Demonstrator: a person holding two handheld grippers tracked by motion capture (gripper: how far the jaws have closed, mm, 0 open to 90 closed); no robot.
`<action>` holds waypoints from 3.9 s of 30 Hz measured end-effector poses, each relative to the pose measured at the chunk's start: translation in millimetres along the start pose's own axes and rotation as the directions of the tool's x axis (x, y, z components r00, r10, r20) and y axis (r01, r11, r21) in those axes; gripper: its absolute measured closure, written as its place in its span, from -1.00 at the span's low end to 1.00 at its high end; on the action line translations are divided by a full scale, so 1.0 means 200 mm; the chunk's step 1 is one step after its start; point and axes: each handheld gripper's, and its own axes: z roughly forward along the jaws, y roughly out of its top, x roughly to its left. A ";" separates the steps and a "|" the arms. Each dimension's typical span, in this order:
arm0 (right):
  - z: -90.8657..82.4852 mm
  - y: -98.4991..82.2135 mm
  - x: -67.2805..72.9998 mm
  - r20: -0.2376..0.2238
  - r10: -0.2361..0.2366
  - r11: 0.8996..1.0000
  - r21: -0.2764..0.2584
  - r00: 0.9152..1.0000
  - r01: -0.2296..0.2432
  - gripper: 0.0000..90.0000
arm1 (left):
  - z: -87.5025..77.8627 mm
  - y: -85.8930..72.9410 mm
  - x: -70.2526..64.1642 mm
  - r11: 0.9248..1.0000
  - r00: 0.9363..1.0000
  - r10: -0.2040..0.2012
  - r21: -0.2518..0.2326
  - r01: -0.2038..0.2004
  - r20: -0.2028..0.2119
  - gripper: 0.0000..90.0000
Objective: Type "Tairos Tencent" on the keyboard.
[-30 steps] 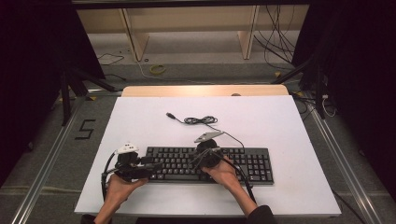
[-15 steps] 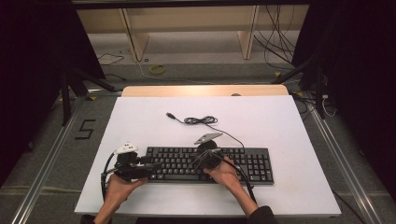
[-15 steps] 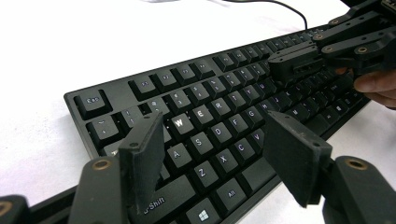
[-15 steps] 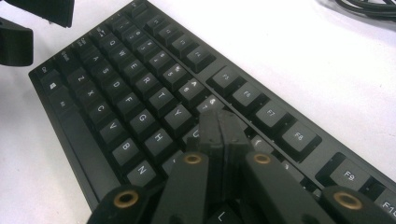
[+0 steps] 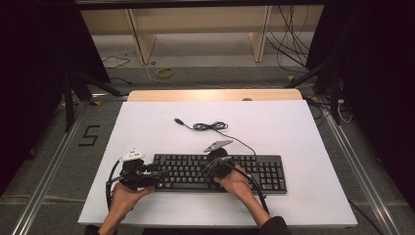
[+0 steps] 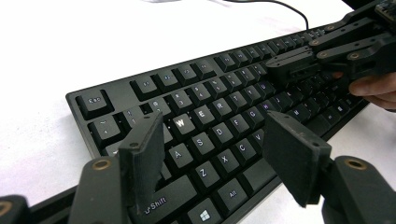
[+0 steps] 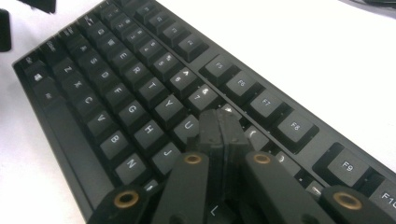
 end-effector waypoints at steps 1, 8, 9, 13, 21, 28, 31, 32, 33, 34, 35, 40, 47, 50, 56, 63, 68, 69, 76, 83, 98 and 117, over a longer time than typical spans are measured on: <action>-0.01 0.00 0.00 -0.010 0.009 1.000 -0.004 1.000 -0.009 1.00 | 0.00 0.00 0.00 1.000 1.000 0.000 -0.001 0.000 0.000 -0.16; -0.11 0.01 0.00 -0.026 0.021 0.997 -0.076 0.999 -0.023 0.92 | 0.01 0.00 0.01 1.000 1.000 -0.001 0.002 0.001 0.001 -0.12; -0.11 0.01 0.00 -0.029 0.019 0.997 -0.080 0.999 -0.021 0.86 | 0.01 0.01 0.00 1.000 1.000 0.002 0.001 -0.002 0.001 -0.12; -0.14 -0.01 -0.01 -0.042 0.030 0.994 -0.103 0.999 -0.034 0.58 | 0.02 0.01 0.00 1.000 1.000 0.010 0.002 -0.010 0.003 -0.10; -0.18 -0.03 -0.03 -0.064 0.047 0.990 -0.131 0.997 -0.055 0.09 | 0.05 0.03 -0.01 0.999 0.999 0.038 0.019 -0.038 0.003 0.02; -0.20 -0.04 -0.03 -0.059 0.055 0.986 -0.154 0.997 -0.064 -0.13 | 0.09 0.06 -0.02 0.999 0.999 0.044 0.029 -0.045 0.018 0.16; -0.21 -0.04 -0.03 -0.064 0.061 0.983 -0.167 0.996 -0.071 -0.19 | 0.11 0.08 -0.03 0.998 0.999 0.045 0.037 -0.046 0.026 0.24; -0.22 -0.05 -0.03 -0.067 0.064 0.983 -0.166 0.996 -0.075 -0.19 | 0.12 0.08 -0.03 0.998 0.998 0.049 0.039 -0.050 0.028 0.27; -0.22 -0.05 -0.03 -0.066 0.061 0.983 -0.169 0.996 -0.071 -0.20 | 0.13 0.09 -0.03 0.997 0.998 0.054 0.045 -0.055 0.028 0.30; -0.22 -0.05 -0.03 -0.066 0.060 0.983 -0.170 0.996 -0.070 -0.21 | 0.14 0.09 -0.03 0.997 0.998 0.058 0.051 -0.059 0.030 0.34; -0.22 -0.05 -0.03 -0.067 0.059 0.983 -0.172 0.996 -0.070 -0.22 | 0.15 0.10 -0.03 0.996 0.998 0.062 0.054 -0.064 0.033 0.39; -0.24 -0.07 -0.03 -0.069 0.068 0.982 -0.174 0.995 -0.079 -0.25 | 0.19 0.12 -0.04 0.994 0.996 0.078 0.076 -0.081 0.036 0.60; -0.27 -0.09 -0.04 -0.069 0.077 0.979 -0.184 0.995 -0.089 -0.25 | 0.26 0.14 -0.07 0.987 0.993 0.114 0.113 -0.118 0.044 0.85; -0.28 -0.10 -0.04 -0.071 0.080 0.978 -0.187 0.994 -0.092 -0.25 | 0.30 0.14 -0.09 0.981 0.990 0.135 0.133 -0.138 0.030 0.95; -0.29 -0.11 -0.04 -0.071 0.079 0.976 -0.197 0.994 -0.091 -0.27 | 0.31 0.15 -0.08 0.980 0.990 0.138 0.138 -0.140 0.022 0.97; -0.30 -0.12 -0.04 -0.070 0.078 0.976 -0.198 0.995 -0.090 -0.28 | 0.32 0.15 -0.07 0.978 0.990 0.142 0.155 -0.143 0.022 0.98; -0.30 -0.12 -0.04 -0.072 0.083 0.976 -0.197 0.994 -0.096 -0.28 | 0.33 0.14 -0.08 0.975 0.990 0.142 0.168 -0.143 0.016 0.98; -0.30 -0.12 -0.04 -0.070 0.083 0.976 -0.197 0.994 -0.095 -0.28 | 0.34 0.13 -0.08 0.974 0.989 0.146 0.171 -0.146 0.013 0.98; -0.30 -0.12 -0.04 -0.065 0.082 0.976 -0.198 0.995 -0.093 -0.28 | 0.33 0.14 -0.08 0.975 0.990 0.141 0.169 -0.141 0.010 0.98; -0.30 -0.12 -0.04 -0.063 0.083 0.975 -0.203 0.995 -0.094 -0.27 | 0.30 0.15 -0.07 0.984 0.993 0.111 0.136 -0.117 0.046 0.69; -0.28 -0.11 -0.04 -0.061 0.083 0.974 -0.207 0.995 -0.094 -0.27 | 0.23 0.15 -0.08 0.995 0.993 0.079 0.047 -0.083 0.086 -0.14; -0.23 -0.08 -0.05 -0.062 0.055 0.982 -0.178 0.997 -0.066 0.22 | 0.15 0.13 -0.06 0.997 0.993 0.076 -0.004 -0.076 0.095 -0.24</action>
